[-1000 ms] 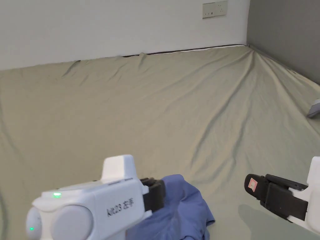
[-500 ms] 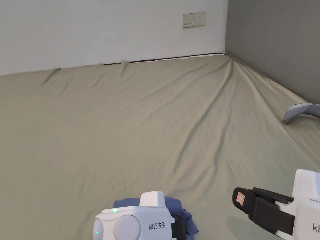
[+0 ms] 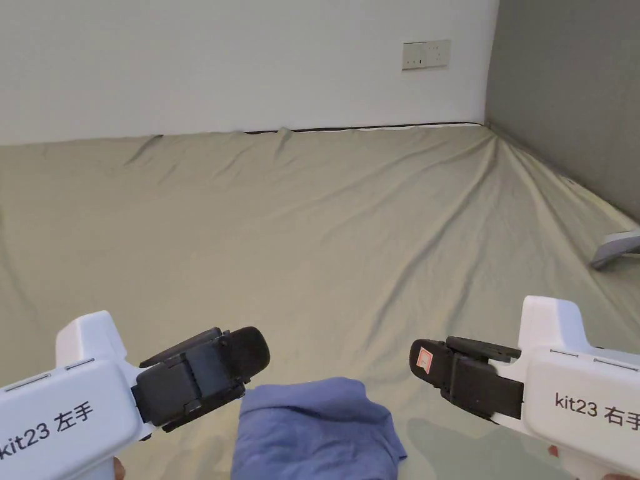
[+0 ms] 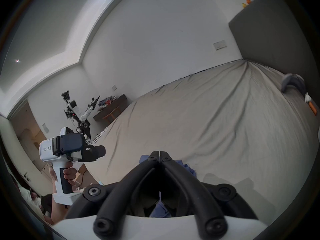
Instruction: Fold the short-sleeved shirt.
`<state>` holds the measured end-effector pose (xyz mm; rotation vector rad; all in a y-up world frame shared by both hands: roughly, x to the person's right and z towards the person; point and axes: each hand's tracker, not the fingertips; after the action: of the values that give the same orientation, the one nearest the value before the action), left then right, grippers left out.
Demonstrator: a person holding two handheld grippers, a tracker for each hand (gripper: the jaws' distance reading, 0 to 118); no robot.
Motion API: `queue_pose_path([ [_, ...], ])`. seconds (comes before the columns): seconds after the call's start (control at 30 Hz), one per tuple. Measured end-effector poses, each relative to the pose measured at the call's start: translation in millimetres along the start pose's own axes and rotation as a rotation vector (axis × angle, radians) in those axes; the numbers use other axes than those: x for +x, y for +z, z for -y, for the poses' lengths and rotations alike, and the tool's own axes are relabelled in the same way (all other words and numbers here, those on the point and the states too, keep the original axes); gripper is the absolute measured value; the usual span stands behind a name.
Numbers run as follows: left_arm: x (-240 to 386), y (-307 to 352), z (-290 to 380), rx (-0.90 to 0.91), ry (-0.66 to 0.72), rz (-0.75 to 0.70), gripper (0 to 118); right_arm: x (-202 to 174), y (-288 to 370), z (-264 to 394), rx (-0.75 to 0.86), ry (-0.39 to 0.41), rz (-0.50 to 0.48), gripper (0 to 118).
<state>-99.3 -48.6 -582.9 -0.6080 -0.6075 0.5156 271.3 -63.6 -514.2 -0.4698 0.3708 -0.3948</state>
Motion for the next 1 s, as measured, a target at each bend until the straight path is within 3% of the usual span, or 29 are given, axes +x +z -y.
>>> queue_pose_path([
  [0.07,-8.0,4.3,5.8,-0.017,-0.004,-0.066,112,-7.2,-5.8,-5.1,-0.009,0.036,-0.020,0],
  [0.1,-9.4,4.4,8.7,-0.018,0.006,-0.089,103,-9.8,-8.4,-7.2,-0.014,0.046,-0.031,0],
  [0.13,-10.9,5.0,11.9,-0.007,0.041,-0.096,73,-12.1,-12.2,-9.3,-0.018,0.055,-0.051,0],
  [0.17,-27.2,24.0,11.1,-0.006,0.052,-0.087,28,-13.8,-17.1,-10.9,-0.025,0.056,-0.076,0],
  [0.2,-30.4,25.9,15.1,-0.009,0.056,-0.045,0,-14.8,-22.9,-12.0,-0.041,0.052,-0.115,0],
  [0.3,-36.2,62.0,22.1,0.022,0.052,0.041,0,-8.0,-44.7,-14.5,-0.109,0.027,-0.256,0],
  [0.4,-40.1,71.3,18.7,0.005,0.070,0.002,0,28.2,-92.7,6.9,-0.280,-0.260,-0.465,0],
  [0.43,-41.2,53.6,15.2,-0.008,0.079,-0.026,0,44.2,-112.9,24.2,-0.373,-0.368,-0.473,0],
  [0.47,-44.4,51.9,14.6,-0.012,0.092,-0.049,0,59.0,-127.6,41.6,-0.429,-0.413,-0.414,0],
  [0.57,-63.9,29.2,15.8,-0.058,0.122,-0.013,0,98.0,-164.0,91.4,-0.623,-0.367,-0.138,0],
  [0.6,-69.1,23.3,15.8,-0.077,0.142,0.015,0,110.1,-162.5,103.9,-0.565,-0.502,-0.222,0],
  [0.63,-76.2,14.2,15.4,-0.111,0.164,0.048,0,120.8,-149.4,103.1,-0.418,-0.774,-0.449,0],
  [0.67,-80.7,1.1,15.5,-0.145,0.175,0.064,1,119.0,-144.5,102.3,-0.441,-0.760,-0.346,0],
  [0.7,-83.0,-12.2,16.2,-0.181,0.175,0.060,8,115.8,-142.2,98.6,-0.460,-0.624,-0.294,0],
  [0.73,-87.2,-24.8,15.9,-0.212,0.175,0.051,29,116.7,-140.2,98.8,-0.447,-0.550,-0.341,0],
  [0.83,-98.2,-60.5,19.3,-0.338,0.250,0.038,112,114.1,-142.4,95.3,-0.467,-0.592,-0.321,0],
  [0.87,-104.8,-68.7,21.4,-0.389,0.272,0.073,117,112.6,-143.7,95.7,-0.471,-0.579,-0.318,0],
  [1.0,-118.0,-85.9,29.2,-0.414,0.324,0.123,114,112.3,-143.4,96.3,-0.473,-0.581,-0.319,0],
])
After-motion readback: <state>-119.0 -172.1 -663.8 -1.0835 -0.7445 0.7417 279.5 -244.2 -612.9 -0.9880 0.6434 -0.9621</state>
